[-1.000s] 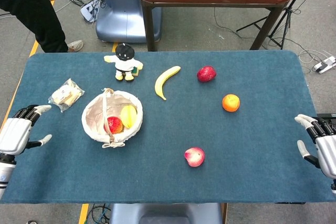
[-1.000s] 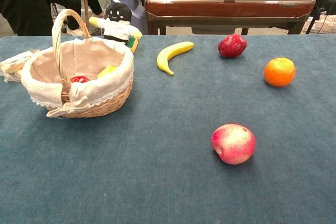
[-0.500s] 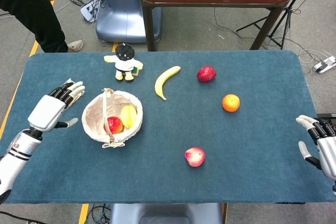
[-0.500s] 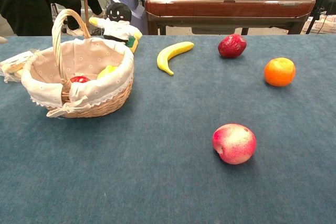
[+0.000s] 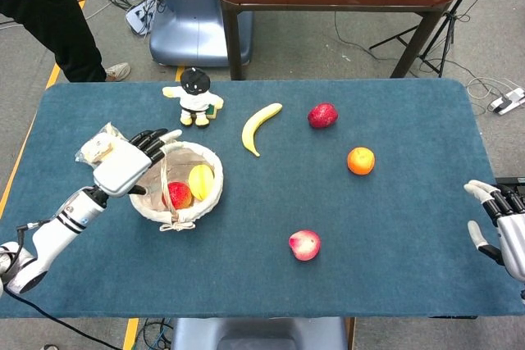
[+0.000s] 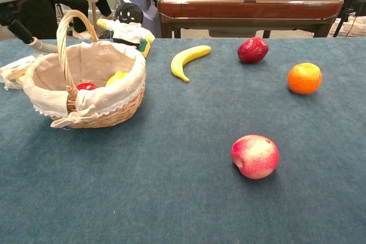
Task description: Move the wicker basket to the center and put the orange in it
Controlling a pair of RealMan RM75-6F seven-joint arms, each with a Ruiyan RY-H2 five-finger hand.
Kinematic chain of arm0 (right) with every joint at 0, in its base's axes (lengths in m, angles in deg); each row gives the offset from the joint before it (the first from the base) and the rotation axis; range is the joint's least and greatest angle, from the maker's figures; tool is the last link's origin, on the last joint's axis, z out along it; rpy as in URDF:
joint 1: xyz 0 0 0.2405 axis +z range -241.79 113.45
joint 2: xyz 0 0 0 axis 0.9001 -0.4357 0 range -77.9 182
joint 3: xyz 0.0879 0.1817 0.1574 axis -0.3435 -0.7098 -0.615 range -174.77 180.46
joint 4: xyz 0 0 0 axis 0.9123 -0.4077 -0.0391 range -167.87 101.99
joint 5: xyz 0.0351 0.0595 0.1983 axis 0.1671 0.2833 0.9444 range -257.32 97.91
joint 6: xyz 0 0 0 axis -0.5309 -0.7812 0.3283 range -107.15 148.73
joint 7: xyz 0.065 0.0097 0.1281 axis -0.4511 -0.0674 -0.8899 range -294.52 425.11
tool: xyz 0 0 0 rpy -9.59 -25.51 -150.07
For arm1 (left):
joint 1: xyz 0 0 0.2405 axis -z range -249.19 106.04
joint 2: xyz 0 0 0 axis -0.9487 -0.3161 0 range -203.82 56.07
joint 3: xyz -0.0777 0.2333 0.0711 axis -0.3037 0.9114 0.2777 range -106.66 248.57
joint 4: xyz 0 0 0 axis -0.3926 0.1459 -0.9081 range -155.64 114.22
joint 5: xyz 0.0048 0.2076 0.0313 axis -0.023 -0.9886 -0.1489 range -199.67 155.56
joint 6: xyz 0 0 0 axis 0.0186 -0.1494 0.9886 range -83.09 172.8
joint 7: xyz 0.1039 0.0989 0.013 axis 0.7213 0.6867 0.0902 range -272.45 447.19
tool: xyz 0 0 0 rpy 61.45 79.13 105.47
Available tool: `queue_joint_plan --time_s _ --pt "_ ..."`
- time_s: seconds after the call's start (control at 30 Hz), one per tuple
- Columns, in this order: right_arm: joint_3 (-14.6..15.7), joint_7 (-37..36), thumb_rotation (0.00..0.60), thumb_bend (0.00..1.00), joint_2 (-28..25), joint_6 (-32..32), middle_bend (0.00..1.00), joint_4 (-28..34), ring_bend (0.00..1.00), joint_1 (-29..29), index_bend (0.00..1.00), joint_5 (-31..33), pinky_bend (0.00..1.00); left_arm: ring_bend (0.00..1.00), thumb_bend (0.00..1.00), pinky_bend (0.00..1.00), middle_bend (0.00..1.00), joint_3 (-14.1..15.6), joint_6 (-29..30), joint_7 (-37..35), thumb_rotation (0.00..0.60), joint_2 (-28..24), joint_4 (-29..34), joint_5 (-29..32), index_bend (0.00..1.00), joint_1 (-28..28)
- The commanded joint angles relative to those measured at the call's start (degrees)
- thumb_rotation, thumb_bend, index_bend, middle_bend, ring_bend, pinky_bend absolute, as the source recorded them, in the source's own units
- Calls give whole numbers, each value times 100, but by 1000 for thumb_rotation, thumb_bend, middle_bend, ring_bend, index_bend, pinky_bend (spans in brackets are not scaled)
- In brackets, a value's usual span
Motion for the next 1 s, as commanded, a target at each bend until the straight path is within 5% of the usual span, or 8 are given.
queue_joint_plan --time_s 0.03,0.33,1.0 --pt "-2 -8 600 416 -1 13 263 -10 213 -13 251 17 387 114 205 130 154 64 -20 -142 600 75 -67 -85 237 153" --pt "-3 -15 600 415 6 7 263 -37 213 -36 251 75 387 178 205 131 242 264 -19 -245 600 182 -332 -331 318 525" --pt "-8 6 600 416 -3 15 263 -13 213 -52 251 93 387 471 205 131 612 691 -167 94 600 -62 -370 -352 557 748"
